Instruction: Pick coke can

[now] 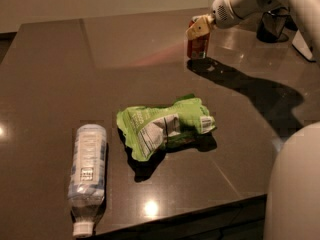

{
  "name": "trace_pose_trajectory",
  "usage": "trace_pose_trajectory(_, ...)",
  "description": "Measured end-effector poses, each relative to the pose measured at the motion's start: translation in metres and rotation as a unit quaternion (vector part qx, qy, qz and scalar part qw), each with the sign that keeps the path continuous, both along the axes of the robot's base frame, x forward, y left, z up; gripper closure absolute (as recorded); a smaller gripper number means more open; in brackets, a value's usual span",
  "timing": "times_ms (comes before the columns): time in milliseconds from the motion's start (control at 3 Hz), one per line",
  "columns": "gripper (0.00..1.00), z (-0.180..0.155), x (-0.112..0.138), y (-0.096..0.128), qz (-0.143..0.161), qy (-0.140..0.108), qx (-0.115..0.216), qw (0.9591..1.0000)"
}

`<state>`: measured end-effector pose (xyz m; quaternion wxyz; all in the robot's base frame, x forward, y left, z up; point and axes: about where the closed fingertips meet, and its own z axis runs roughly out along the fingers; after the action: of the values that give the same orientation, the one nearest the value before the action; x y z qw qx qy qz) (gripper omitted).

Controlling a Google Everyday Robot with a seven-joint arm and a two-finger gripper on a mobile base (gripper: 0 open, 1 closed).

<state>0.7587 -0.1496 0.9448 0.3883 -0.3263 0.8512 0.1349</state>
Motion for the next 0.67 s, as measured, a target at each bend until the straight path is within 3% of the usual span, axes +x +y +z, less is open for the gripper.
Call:
trace_pose_trajectory(333, 1.00, 0.019, -0.003, -0.001, 0.012, -0.001, 0.001, 0.9999)
trace_pose_trajectory(667, 1.00, 0.040, -0.009, -0.003, 0.024, -0.008, 0.000, 0.9997)
